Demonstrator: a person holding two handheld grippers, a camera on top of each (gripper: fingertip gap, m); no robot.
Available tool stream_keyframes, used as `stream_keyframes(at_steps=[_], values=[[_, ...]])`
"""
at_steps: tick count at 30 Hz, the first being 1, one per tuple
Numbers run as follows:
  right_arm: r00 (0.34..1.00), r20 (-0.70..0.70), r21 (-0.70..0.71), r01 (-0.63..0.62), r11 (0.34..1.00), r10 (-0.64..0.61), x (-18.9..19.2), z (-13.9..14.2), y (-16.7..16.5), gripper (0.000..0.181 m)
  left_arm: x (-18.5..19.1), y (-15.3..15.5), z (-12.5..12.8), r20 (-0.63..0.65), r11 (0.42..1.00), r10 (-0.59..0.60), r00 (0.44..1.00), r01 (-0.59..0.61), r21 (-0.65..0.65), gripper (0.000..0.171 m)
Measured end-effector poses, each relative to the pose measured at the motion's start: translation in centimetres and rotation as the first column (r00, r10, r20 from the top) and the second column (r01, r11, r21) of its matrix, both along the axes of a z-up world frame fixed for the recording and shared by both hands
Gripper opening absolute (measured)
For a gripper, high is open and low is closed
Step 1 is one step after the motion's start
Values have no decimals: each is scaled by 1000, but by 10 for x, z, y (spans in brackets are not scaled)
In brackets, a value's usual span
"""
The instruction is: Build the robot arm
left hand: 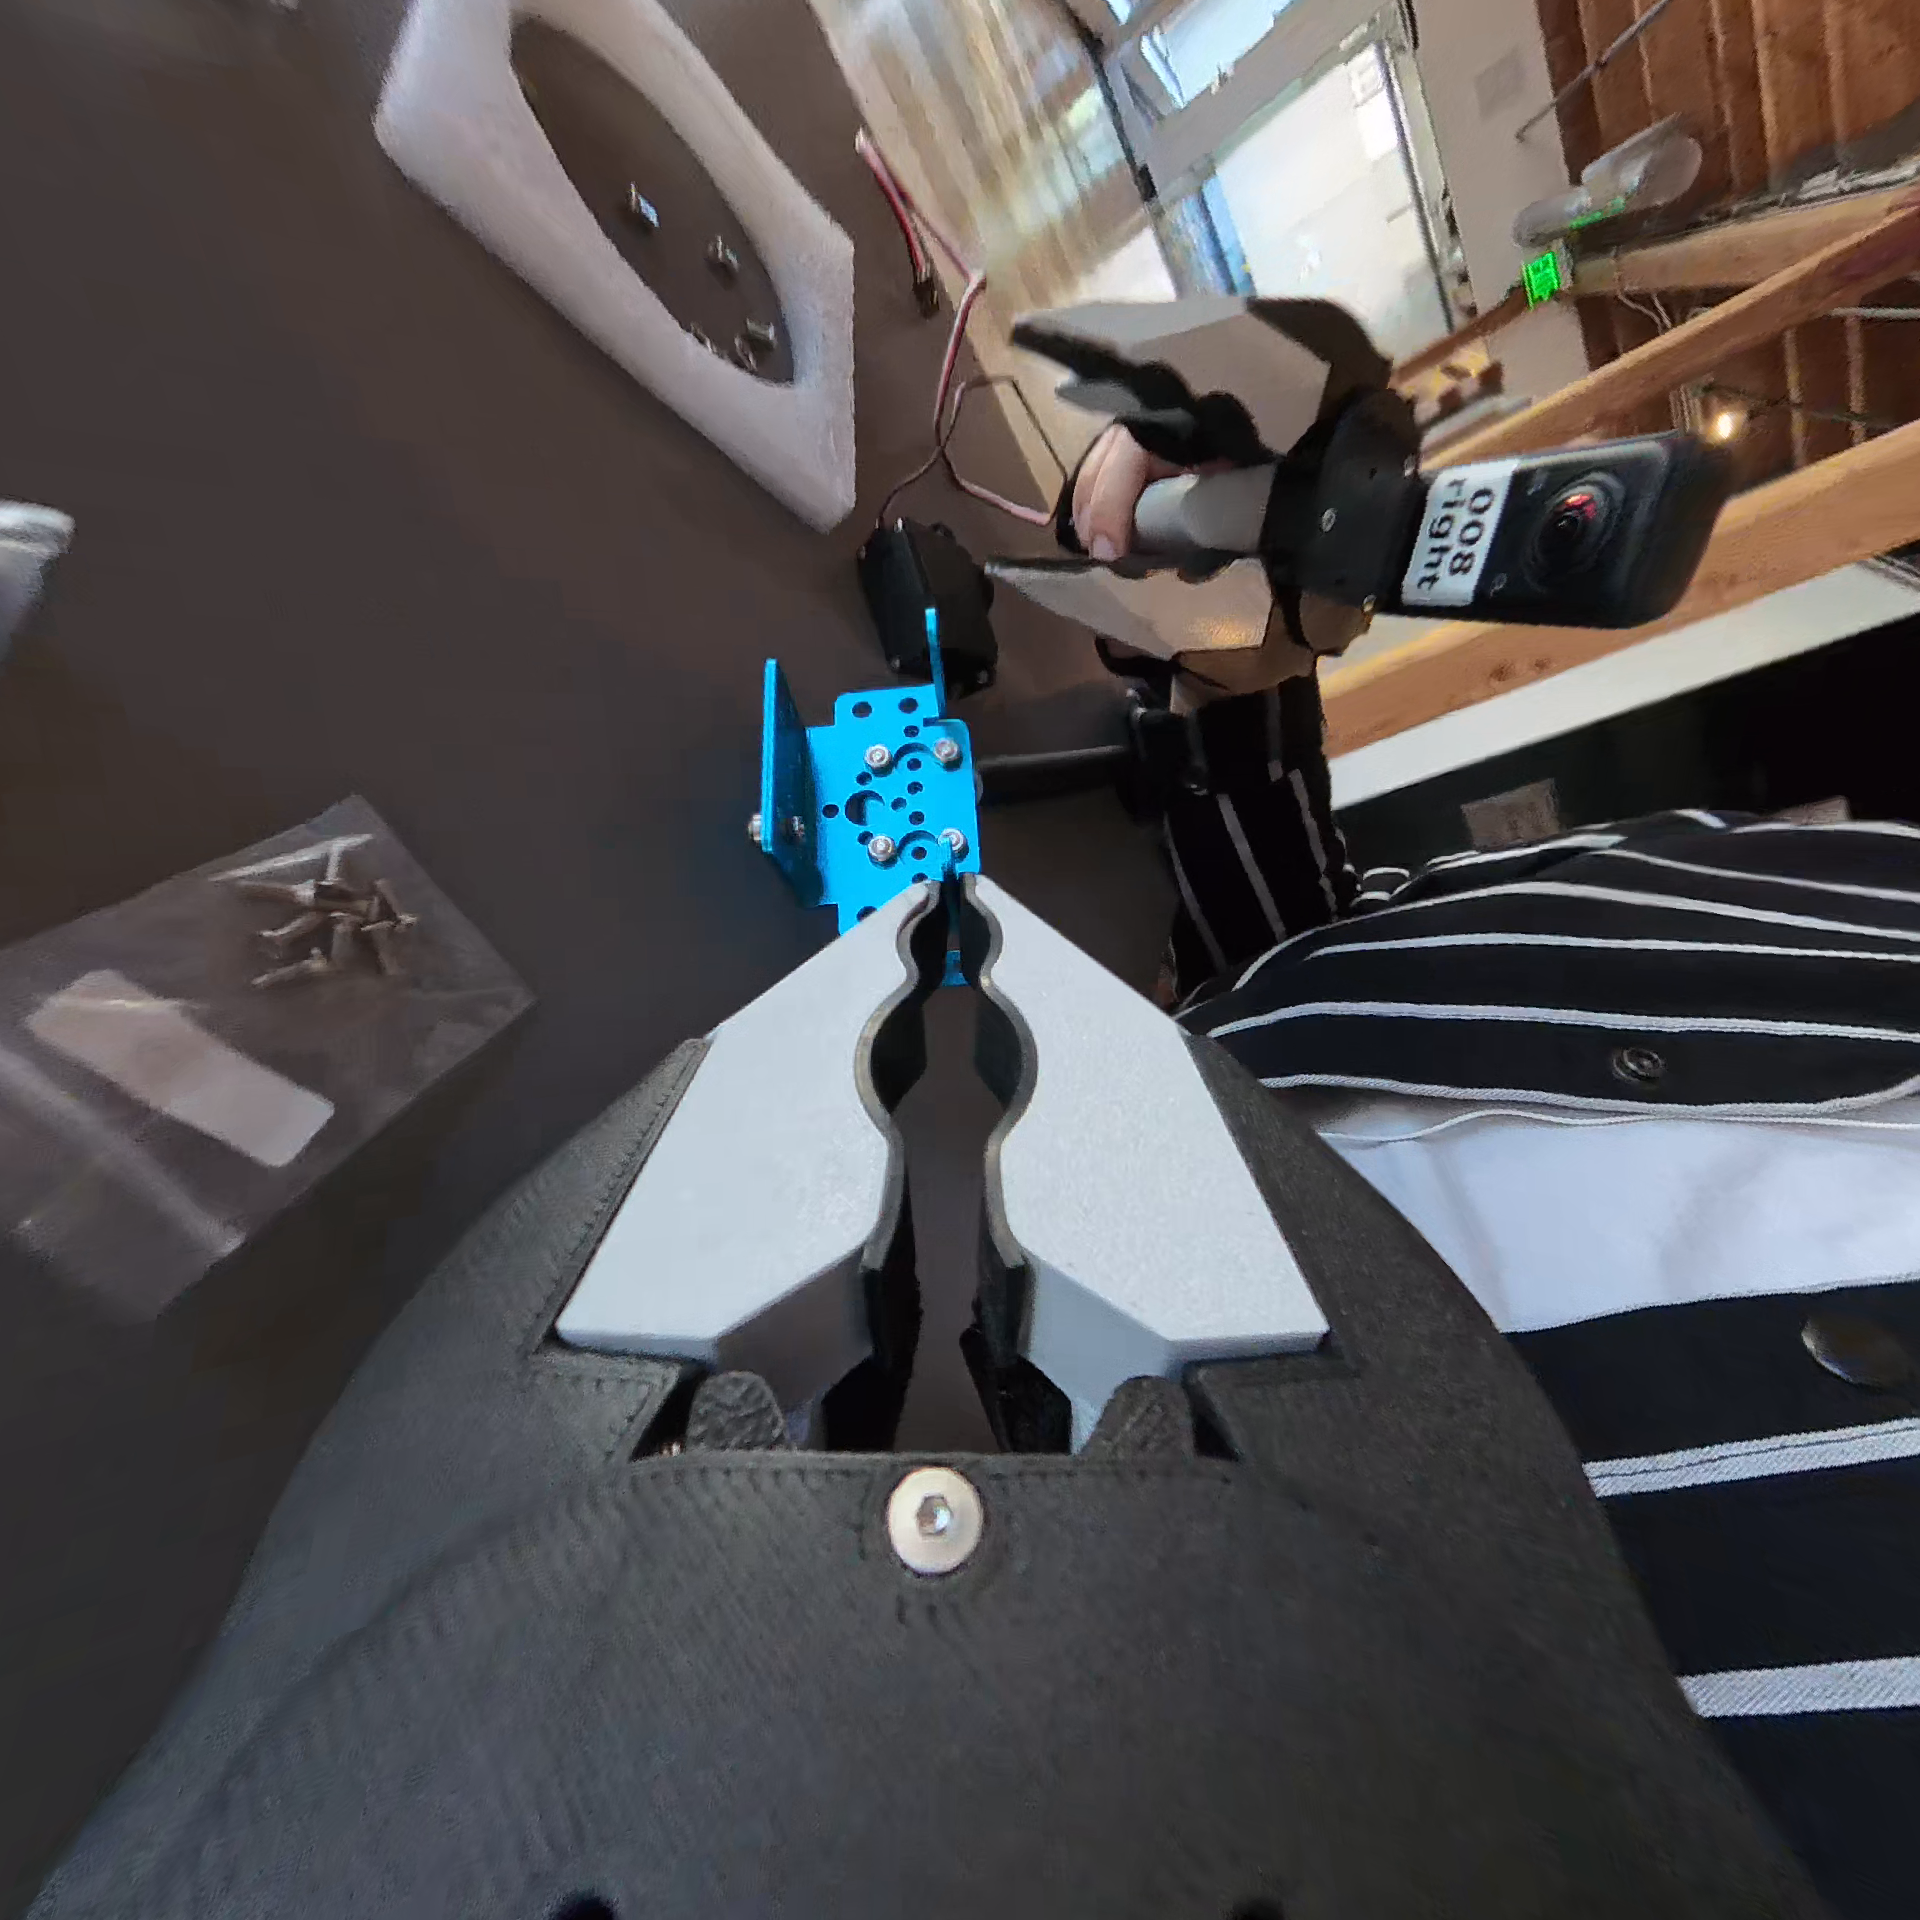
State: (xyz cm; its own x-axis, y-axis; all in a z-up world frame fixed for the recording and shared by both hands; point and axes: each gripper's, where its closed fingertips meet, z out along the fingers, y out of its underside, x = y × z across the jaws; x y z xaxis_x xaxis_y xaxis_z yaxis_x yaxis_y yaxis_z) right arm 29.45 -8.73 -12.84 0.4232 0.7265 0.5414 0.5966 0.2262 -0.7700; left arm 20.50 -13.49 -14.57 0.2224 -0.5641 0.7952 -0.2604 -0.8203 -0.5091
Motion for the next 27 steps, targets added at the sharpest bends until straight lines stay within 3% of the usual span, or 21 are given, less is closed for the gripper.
stream_keyframes(at_steps=[4,8,12,15,17,22,25,27], values=[[994,-106,-67,-40,997,33,-9,7,-4,42,-17,11,20,33,991,91,995,-94,94,0],[963,-270,-259,-83,962,11,-22,20,-11,46,-24,17,49,113,955,147,983,-171,244,0],[877,-459,-565,-164,809,-143,-41,42,-22,54,-18,14,79,173,872,165,971,-225,435,0],[768,-556,-709,-238,664,-319,-49,49,-20,43,-12,12,87,164,783,191,968,-250,570,0],[696,-598,-745,-298,597,-398,-52,49,-17,43,-7,9,91,166,739,204,965,-263,620,0],[616,-628,-767,-388,510,-475,-59,39,-17,42,1,1,103,208,676,206,956,-293,676,0],[547,-694,-720,-529,449,-469,-69,48,-23,27,8,-2,108,218,644,185,958,-286,710,0],[469,-747,-660,-604,446,-471,-68,58,-22,10,13,-4,110,207,616,174,963,-271,740,0]])
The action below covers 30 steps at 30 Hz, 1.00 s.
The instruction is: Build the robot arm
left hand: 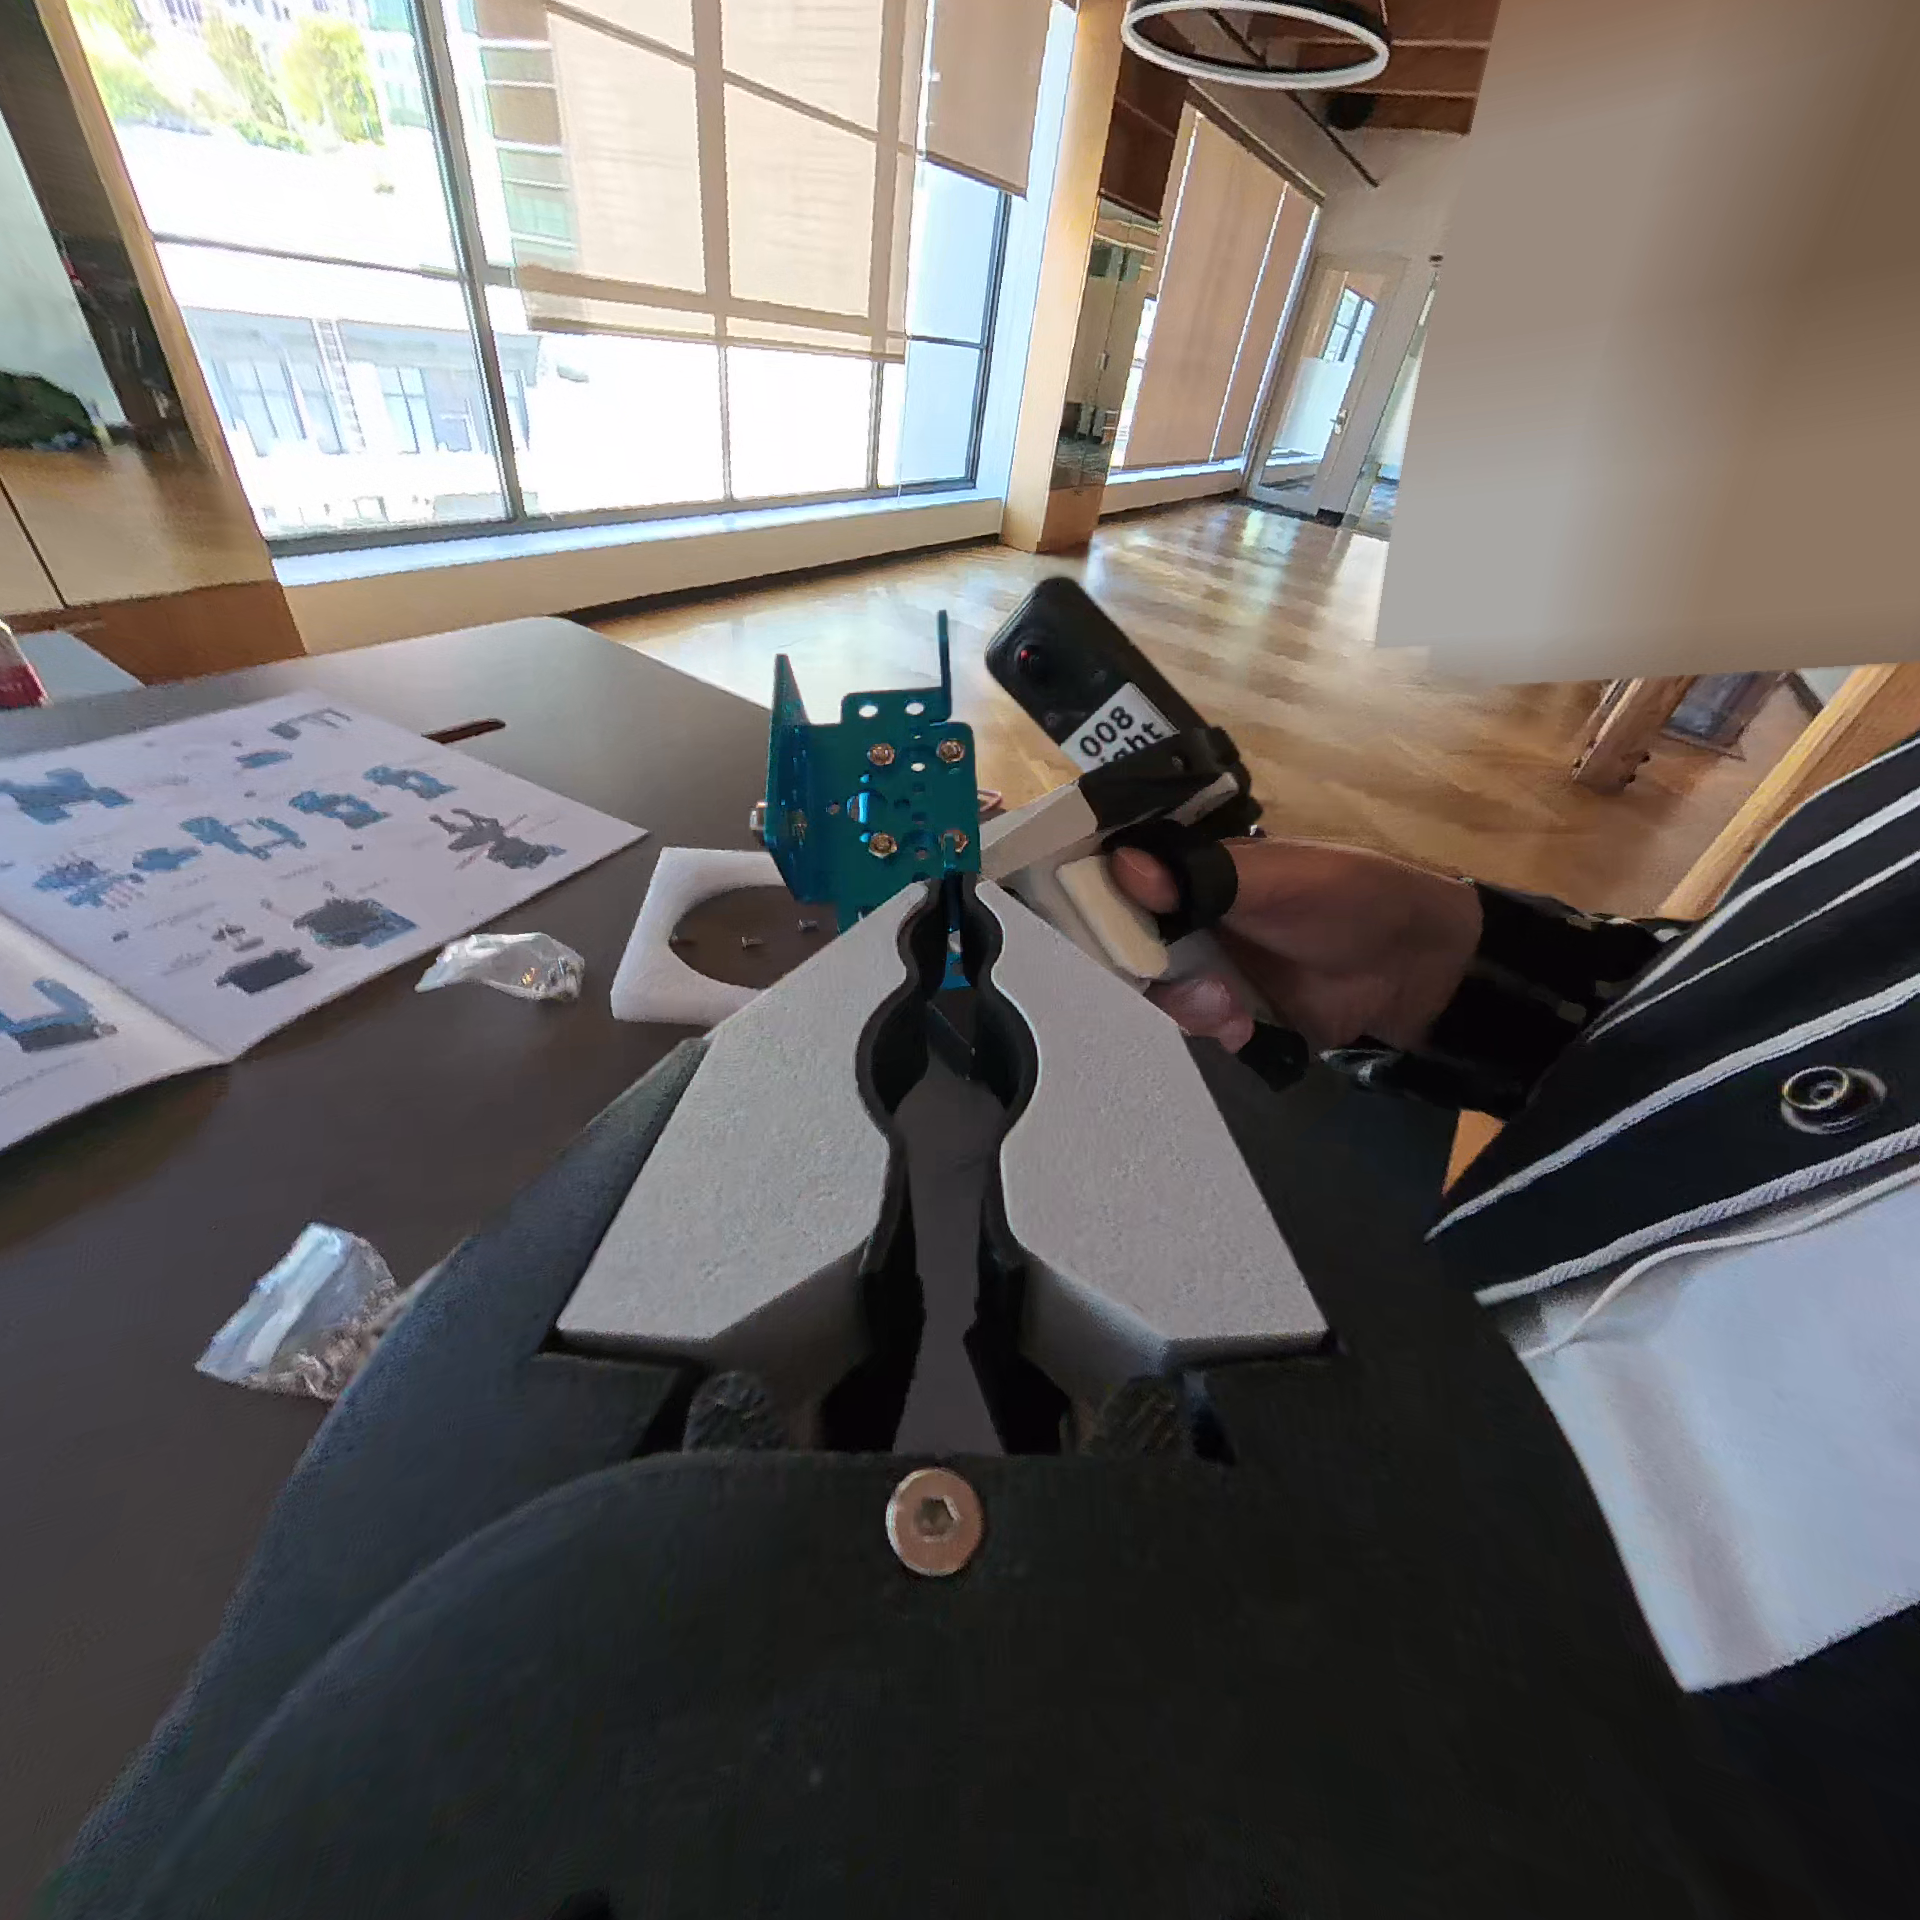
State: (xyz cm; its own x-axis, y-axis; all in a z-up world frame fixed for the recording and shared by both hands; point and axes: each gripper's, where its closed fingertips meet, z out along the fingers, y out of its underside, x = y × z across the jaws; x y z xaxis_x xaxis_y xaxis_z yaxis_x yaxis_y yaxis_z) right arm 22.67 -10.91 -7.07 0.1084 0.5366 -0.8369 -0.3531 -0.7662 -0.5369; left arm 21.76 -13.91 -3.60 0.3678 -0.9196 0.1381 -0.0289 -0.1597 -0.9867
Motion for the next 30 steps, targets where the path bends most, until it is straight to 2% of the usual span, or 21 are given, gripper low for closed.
stream_keyframes(at_steps=[1,4,10,13,14,16,20,23,25,26,28,30], values=[[999,-42,1,-9,1000,9,1,4,-1,4,1,0,2,-2,1000,4,1000,-4,26,0],[996,-82,48,-14,999,18,3,12,-2,4,3,-5,6,4,997,-25,1000,24,78,0],[995,0,303,94,949,-98,17,34,0,1,1,-5,4,5,997,-47,999,46,66,1],[989,18,391,130,911,-149,22,44,1,1,3,-4,0,-19,997,-35,999,36,70,9],[988,12,403,139,905,-156,23,46,2,0,4,-2,-2,-30,997,-27,999,29,68,10],[987,25,408,135,903,-159,24,45,3,0,6,-3,-4,-38,997,-45,998,48,65,1],[979,79,377,144,915,-187,26,29,12,2,15,-3,-13,-108,994,-68,992,77,80,0],[985,101,353,98,930,-142,26,20,11,6,21,-8,-12,-130,988,-85,988,100,119,0],[991,72,353,76,932,-108,25,21,8,25,24,-15,-15,-154,983,-116,981,136,125,0],[995,51,350,60,935,-82,23,22,5,28,26,-19,-17,-154,981,-135,979,154,119,0],[1000,10,303,-7,953,4,19,19,-2,28,27,-26,-15,-128,977,-174,976,188,104,0],[993,-50,271,-88,958,105,16,20,-13,12,27,-31,-14,-110,972,-206,972,216,89,0]])
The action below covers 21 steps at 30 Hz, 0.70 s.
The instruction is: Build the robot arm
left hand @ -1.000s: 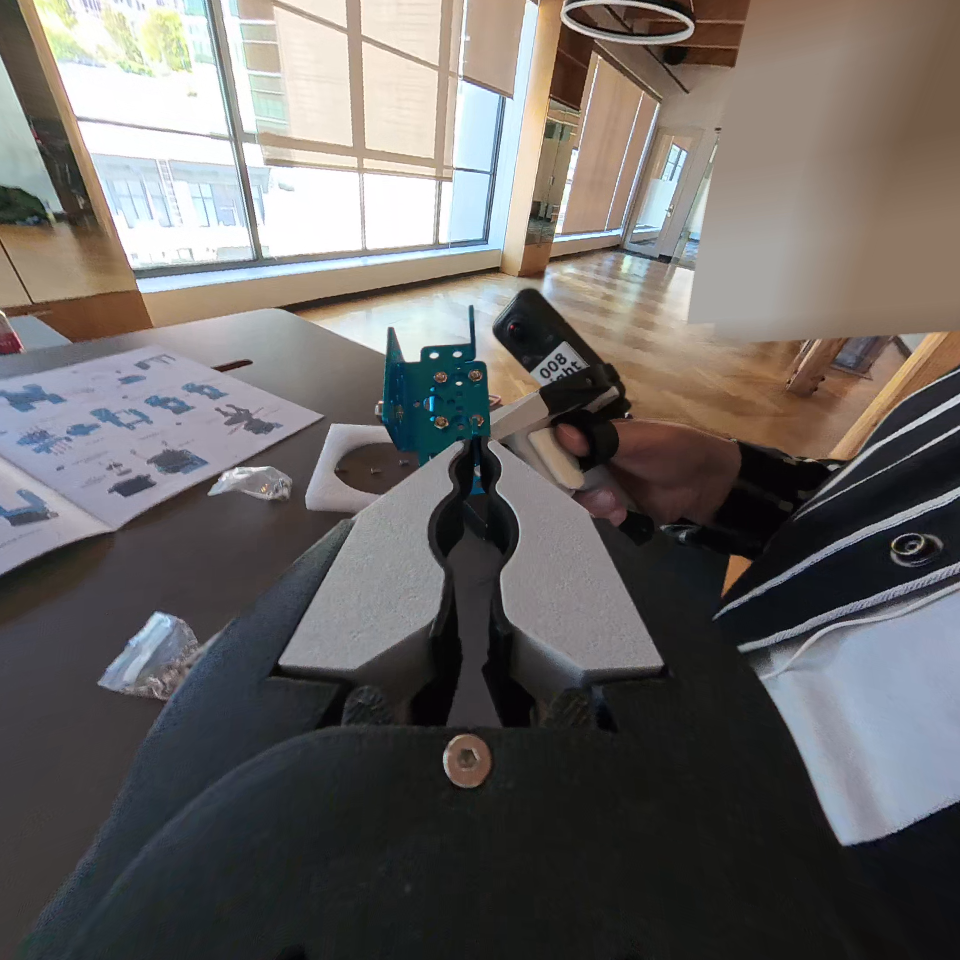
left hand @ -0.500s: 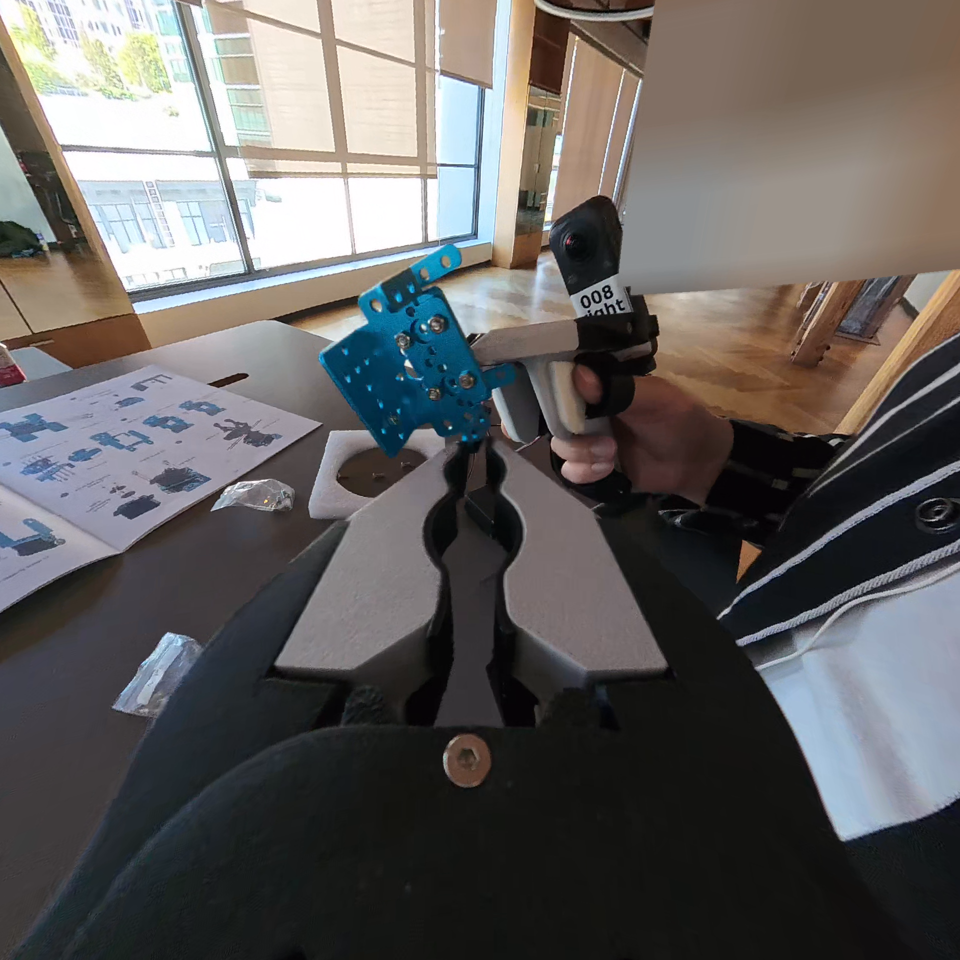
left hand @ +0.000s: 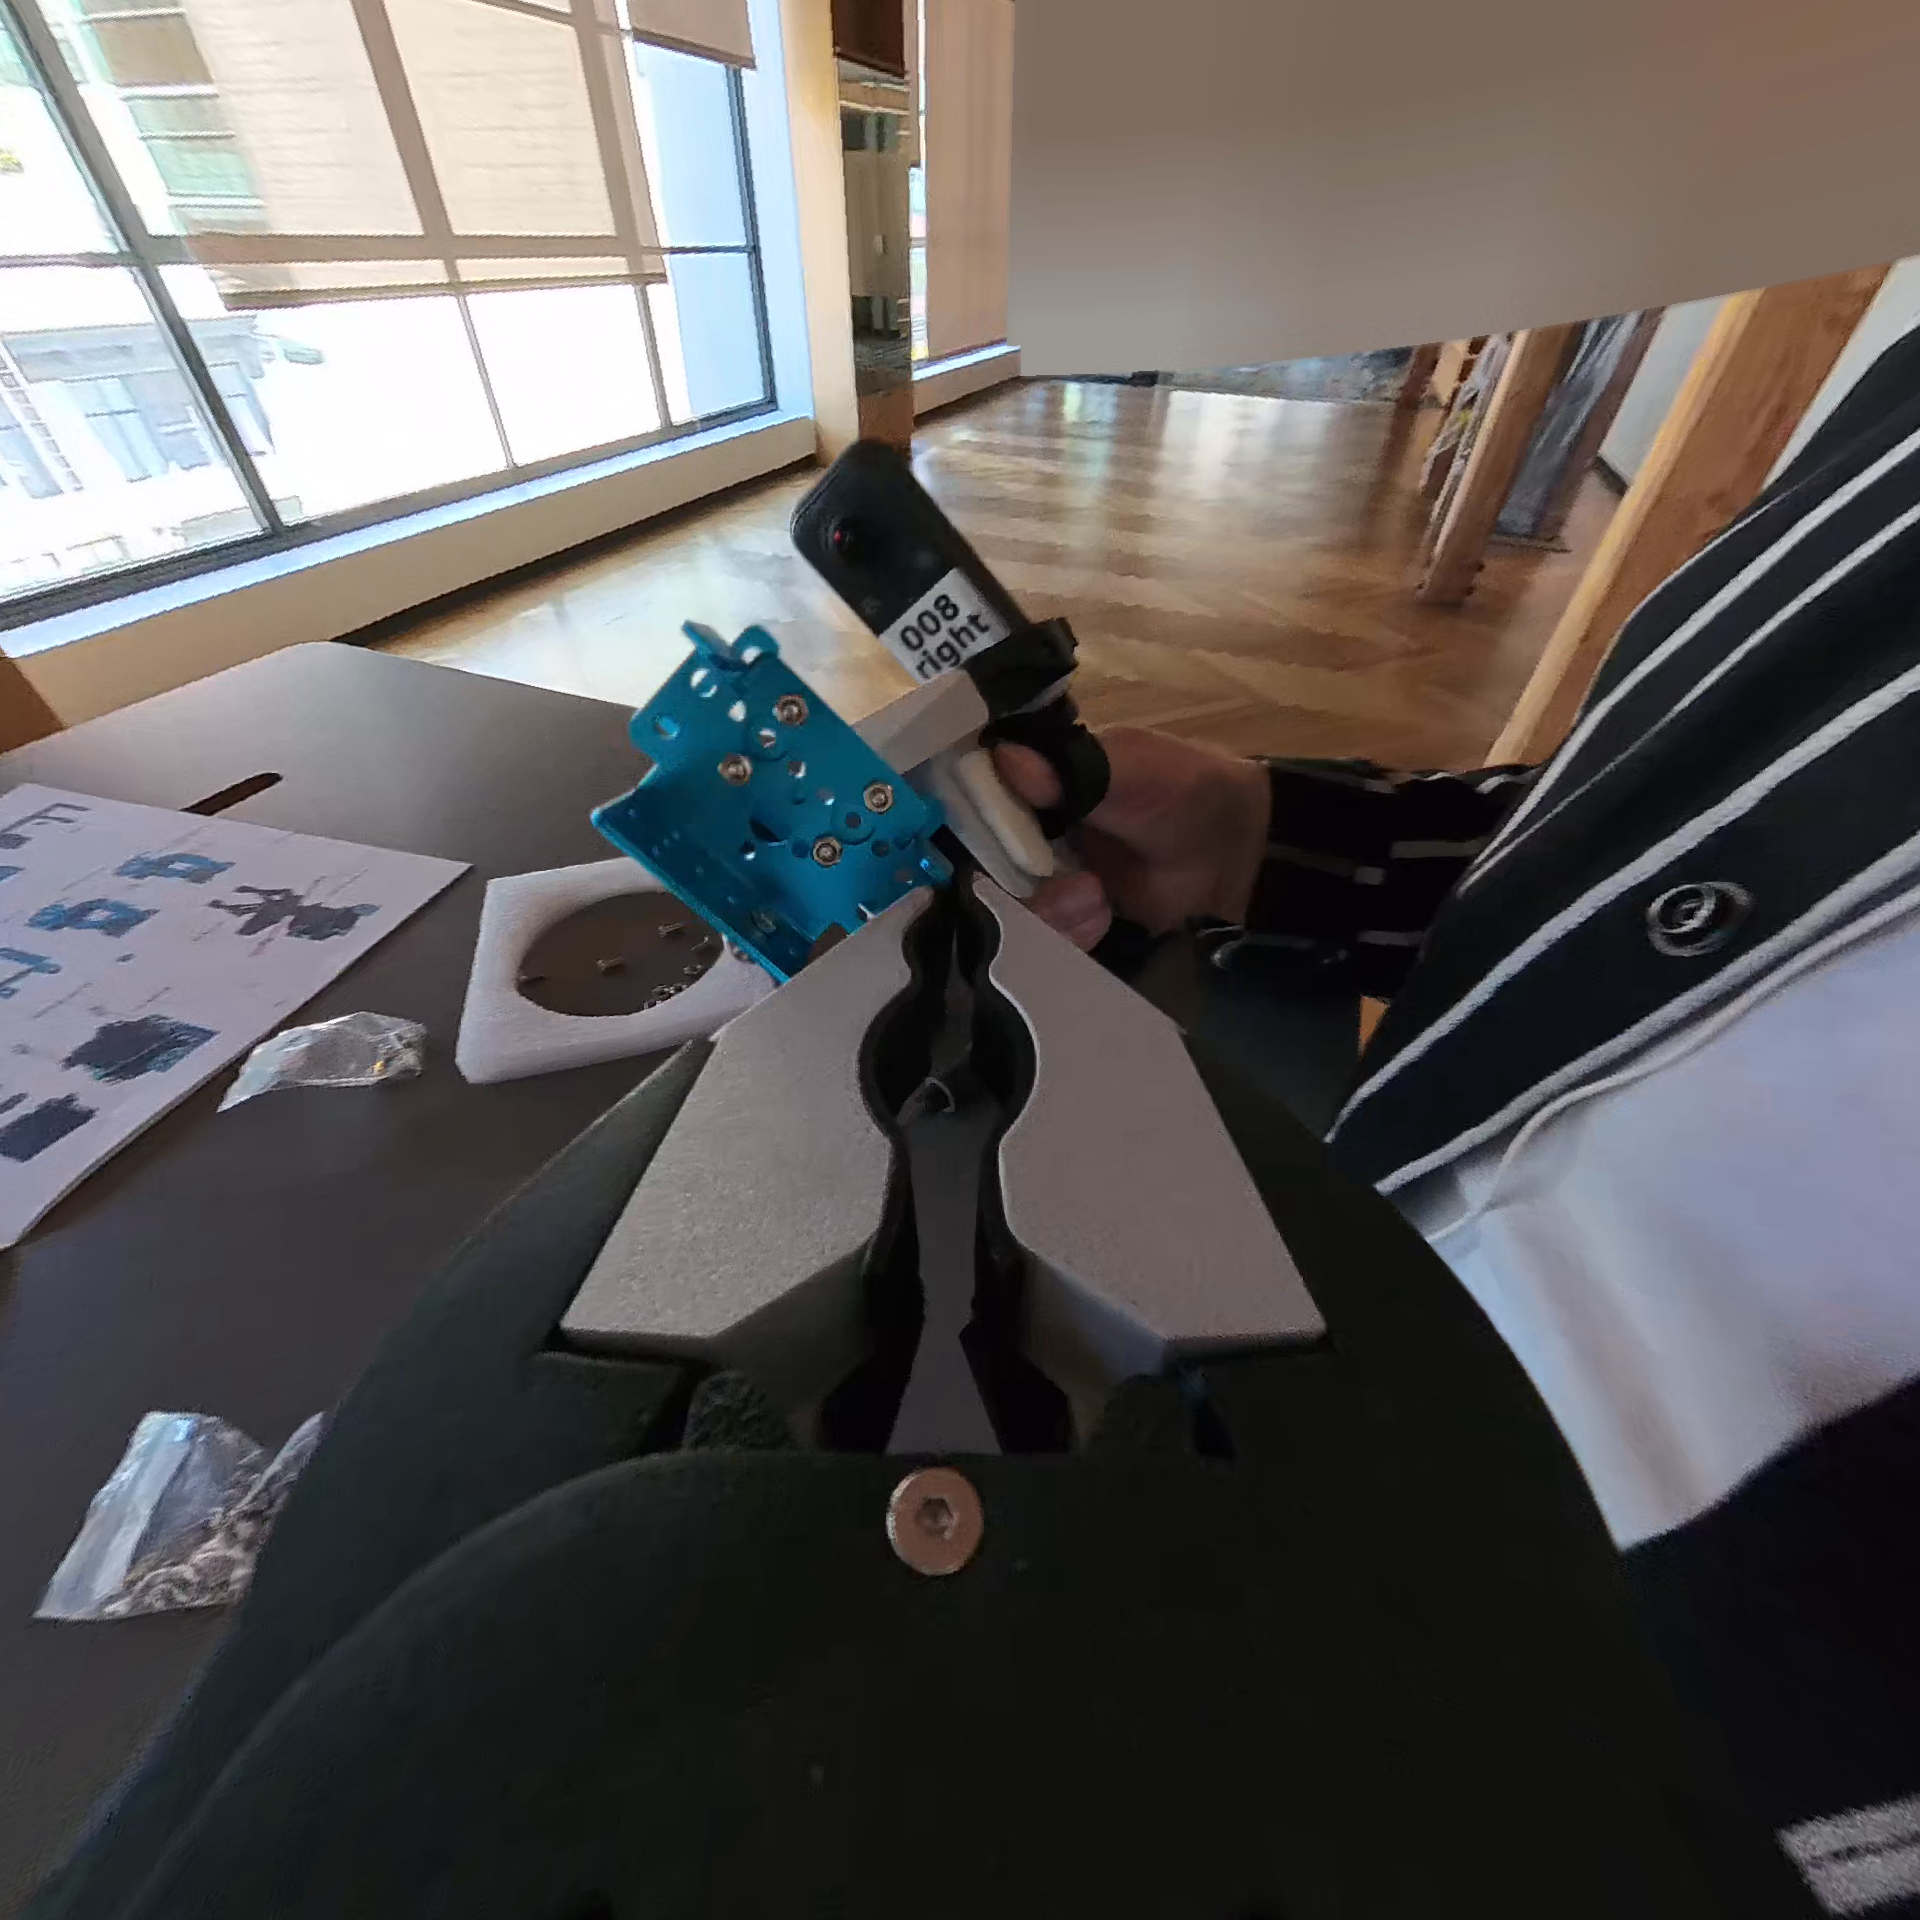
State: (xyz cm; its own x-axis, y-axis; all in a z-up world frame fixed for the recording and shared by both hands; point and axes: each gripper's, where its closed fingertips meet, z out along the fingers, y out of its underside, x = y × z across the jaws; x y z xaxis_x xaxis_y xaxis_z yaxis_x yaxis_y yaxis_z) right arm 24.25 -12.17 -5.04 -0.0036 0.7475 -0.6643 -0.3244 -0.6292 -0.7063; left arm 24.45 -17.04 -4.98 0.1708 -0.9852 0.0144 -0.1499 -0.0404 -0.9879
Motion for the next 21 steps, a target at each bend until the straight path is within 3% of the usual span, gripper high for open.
stream_keyframes(at_steps=[4,7,11,14,15,19,21], values=[[989,-108,34,-98,995,101,6,16,-16,0,-6,-9,5,50,992,-86,995,90,-88,0],[993,10,115,-117,986,117,1,13,-24,0,-18,-10,15,129,983,-112,985,129,-129,29],[978,158,232,-173,957,138,-2,12,-32,0,-39,16,22,170,989,-22,985,47,-143,37],[951,269,295,-232,927,152,-4,8,-32,0,-36,24,11,99,989,-14,995,28,-148,50],[942,296,316,-253,914,158,-5,8,-33,0,-33,24,4,57,989,-29,998,37,-146,46],[897,403,337,-330,882,182,-10,-4,-33,0,-23,15,-15,-30,979,-122,992,115,-169,4],[882,433,331,-349,876,188,-11,-11,-32,0,-23,20,-25,-76,979,-109,991,94,-183,0]])
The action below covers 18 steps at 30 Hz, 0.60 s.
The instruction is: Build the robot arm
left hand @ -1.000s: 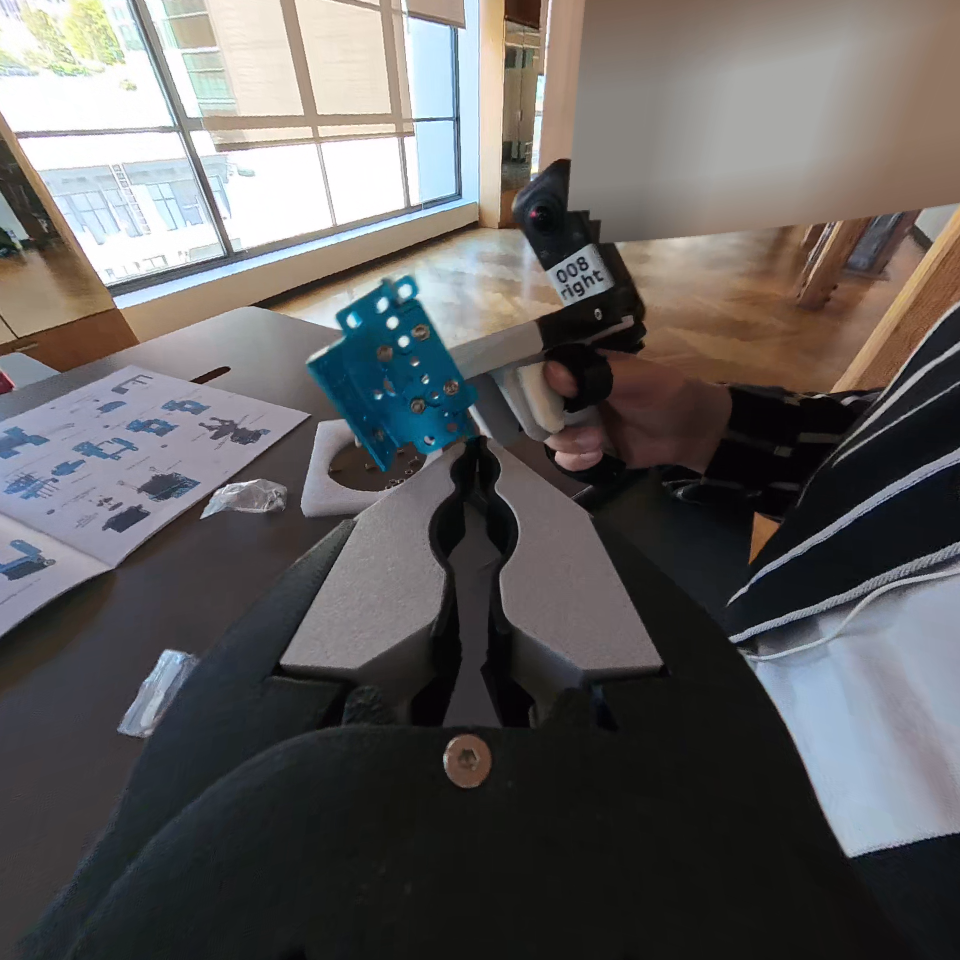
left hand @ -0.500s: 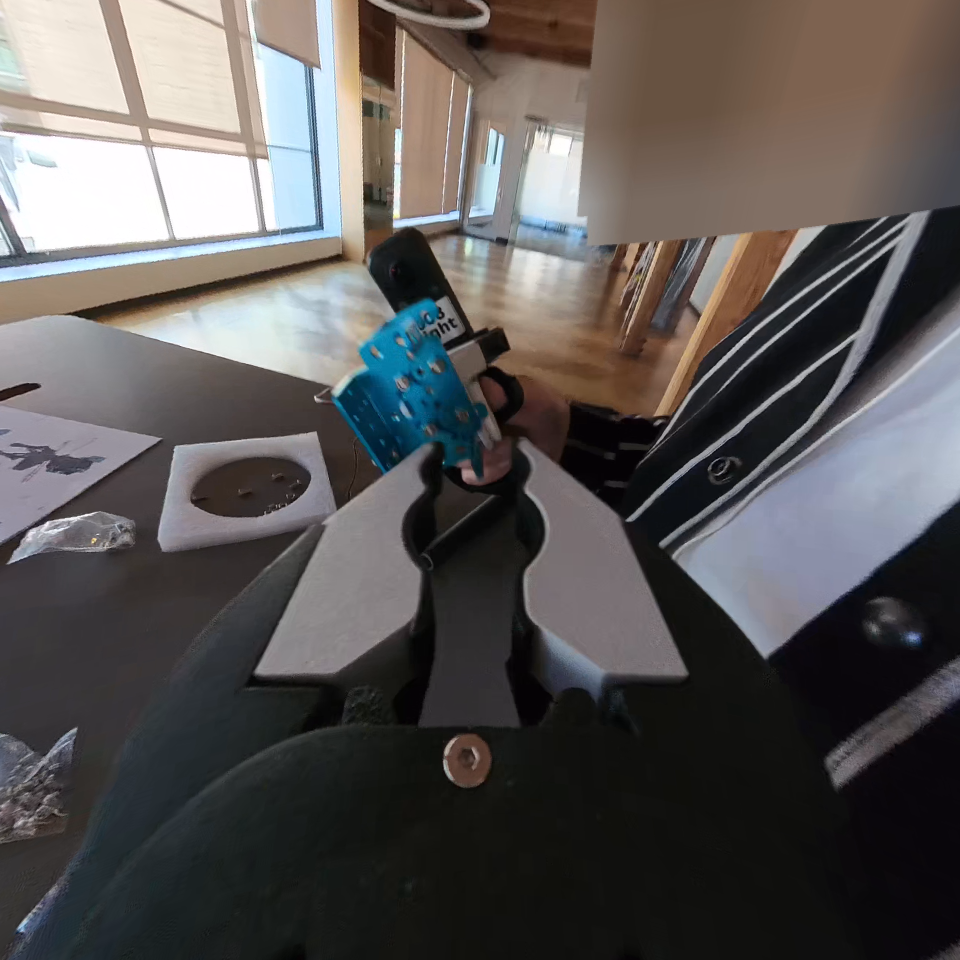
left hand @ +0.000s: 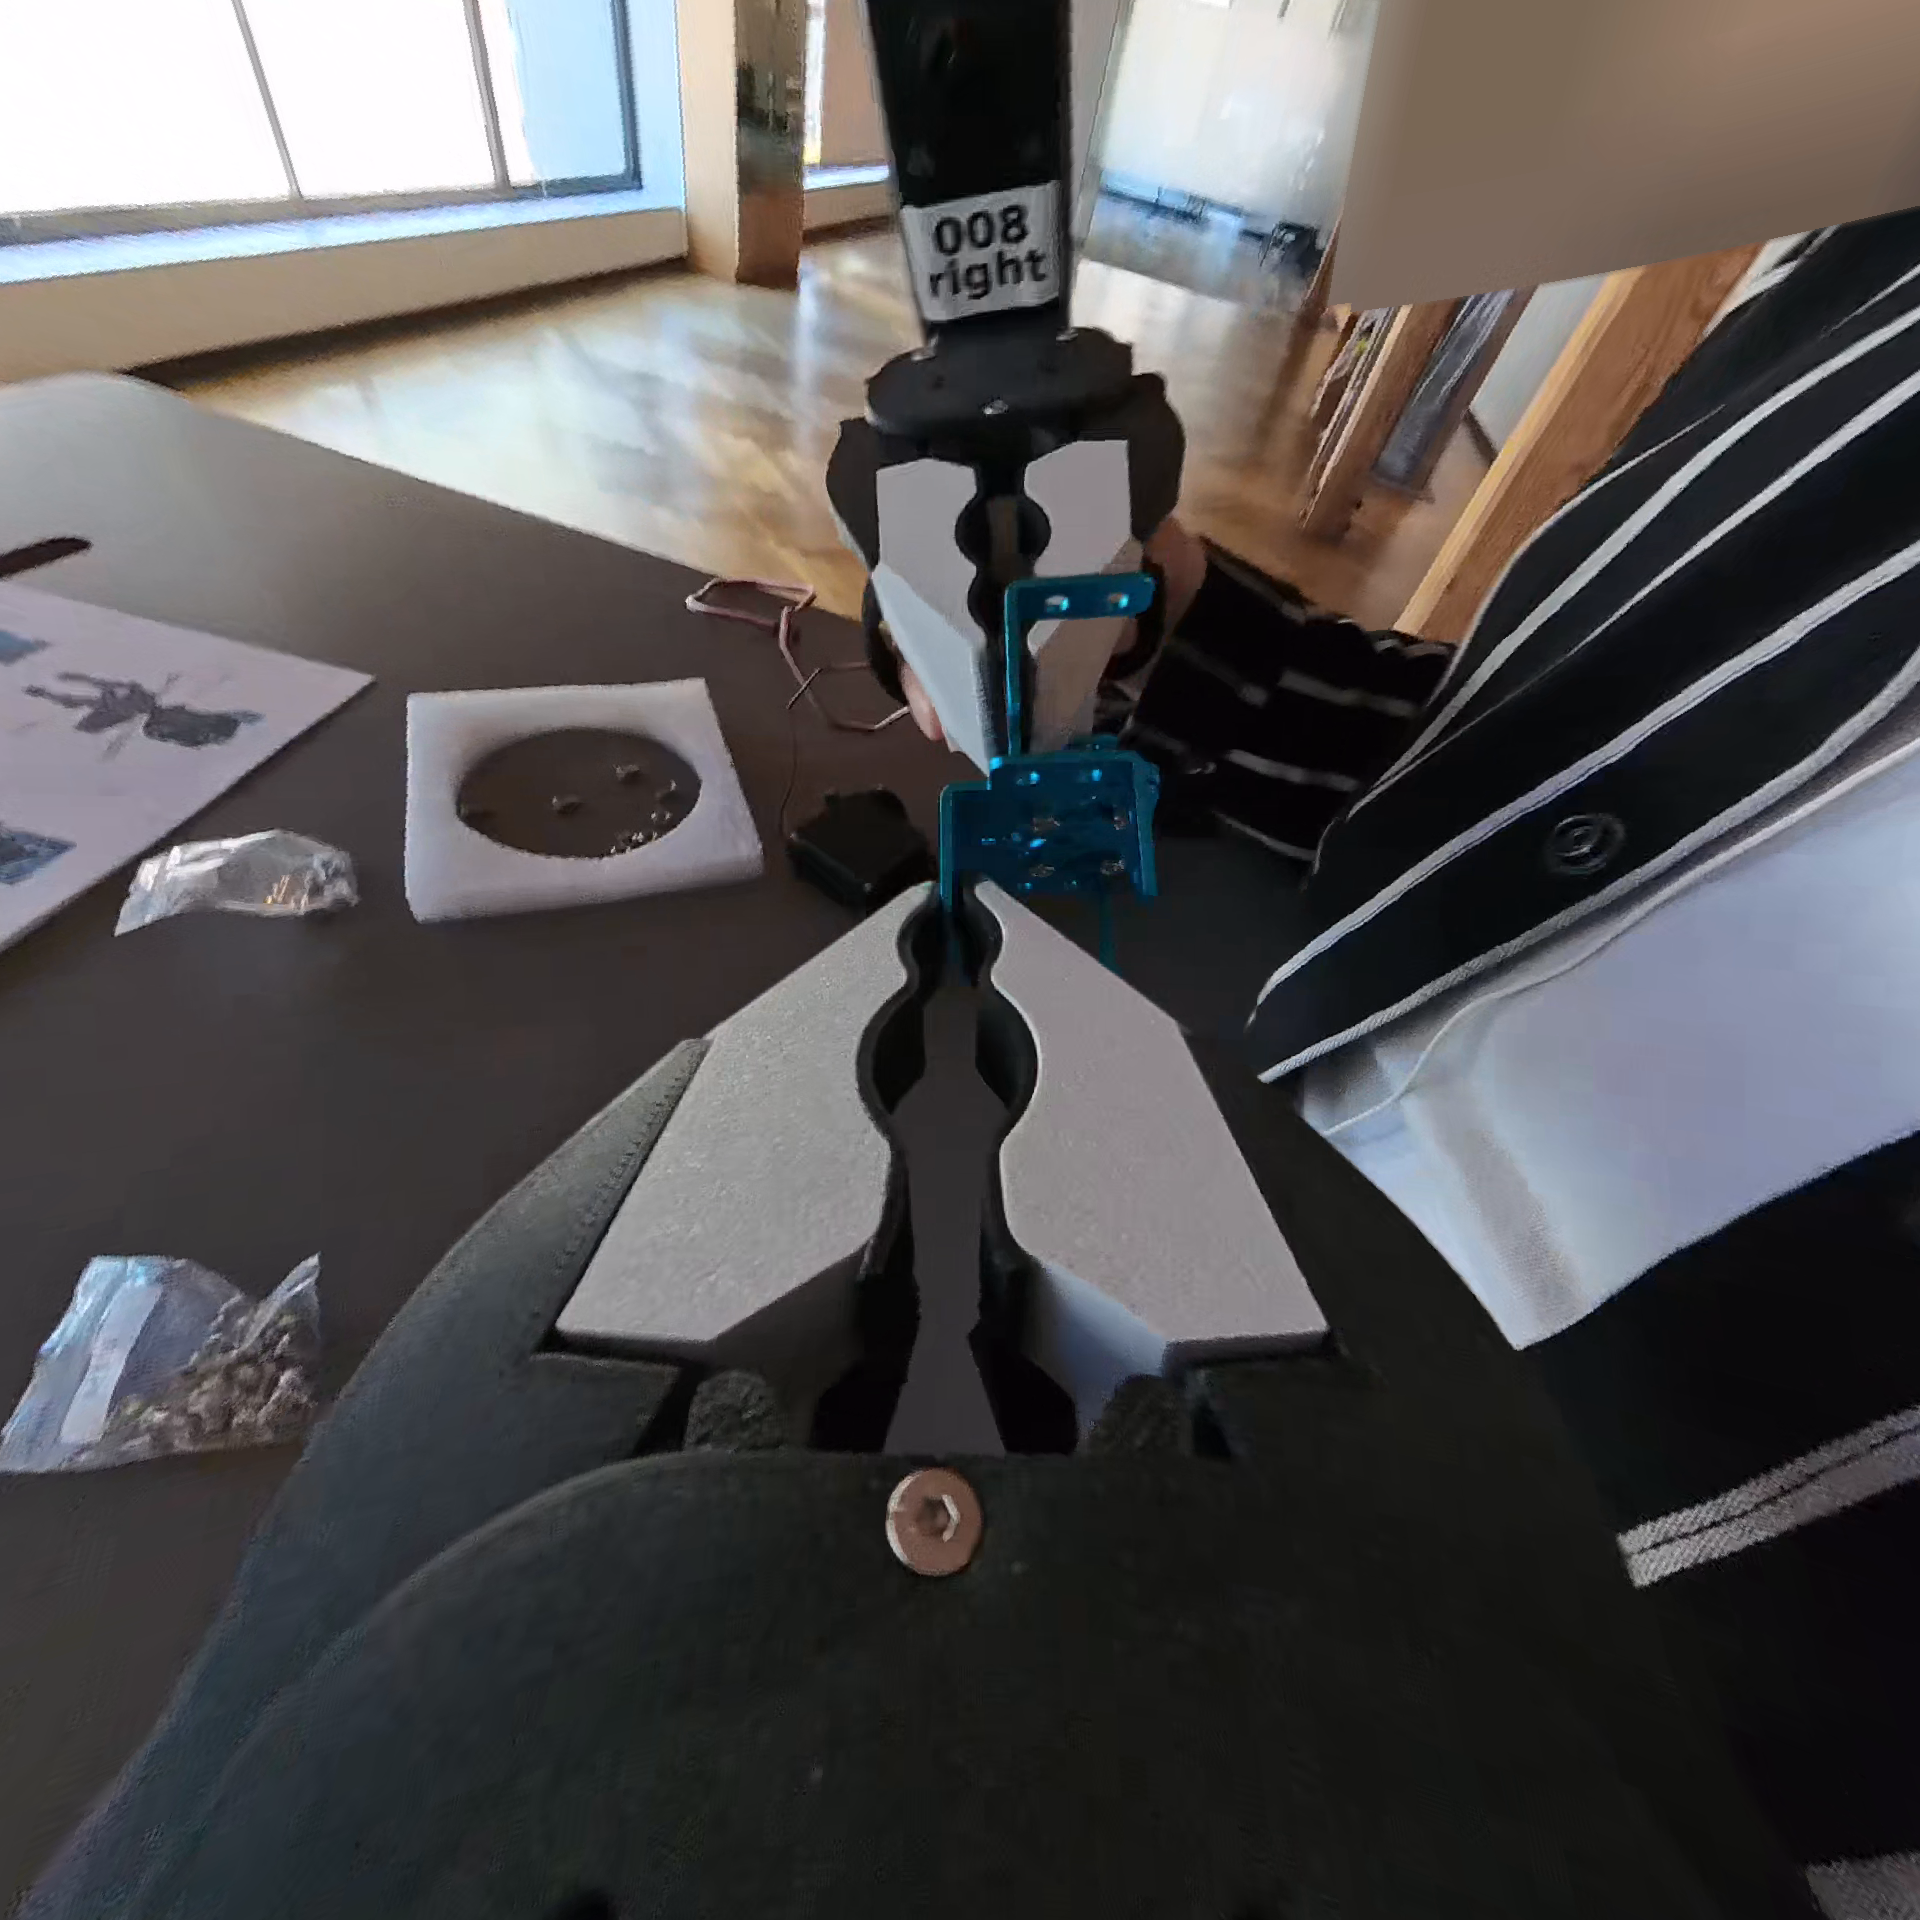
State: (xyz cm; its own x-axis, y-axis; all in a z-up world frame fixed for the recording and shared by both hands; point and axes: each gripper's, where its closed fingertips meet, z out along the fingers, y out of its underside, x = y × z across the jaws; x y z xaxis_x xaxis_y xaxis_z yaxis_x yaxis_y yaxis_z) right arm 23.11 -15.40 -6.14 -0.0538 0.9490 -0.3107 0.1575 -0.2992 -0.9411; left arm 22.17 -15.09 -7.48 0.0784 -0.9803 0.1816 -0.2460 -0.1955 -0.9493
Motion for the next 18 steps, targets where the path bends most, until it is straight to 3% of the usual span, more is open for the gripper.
stream_keyframes(at_steps=[3,7,11,15,18], values=[[1000,-12,-32,28,999,-28,-1,-5,8,0,-1,7,-5,-16,999,24,1000,-25,-48,0],[982,-144,-127,107,986,-125,-1,10,28,3,-1,22,5,34,993,86,996,-82,-89,0],[951,-203,-217,187,958,-232,4,17,47,40,0,43,14,123,974,169,978,-147,-170,0],[898,-218,-291,315,904,-383,19,16,73,56,-6,77,15,203,927,307,930,-244,-284,0],[855,-212,-334,391,858,-473,32,12,89,57,-17,103,16,225,890,426,876,-360,-280,0]])
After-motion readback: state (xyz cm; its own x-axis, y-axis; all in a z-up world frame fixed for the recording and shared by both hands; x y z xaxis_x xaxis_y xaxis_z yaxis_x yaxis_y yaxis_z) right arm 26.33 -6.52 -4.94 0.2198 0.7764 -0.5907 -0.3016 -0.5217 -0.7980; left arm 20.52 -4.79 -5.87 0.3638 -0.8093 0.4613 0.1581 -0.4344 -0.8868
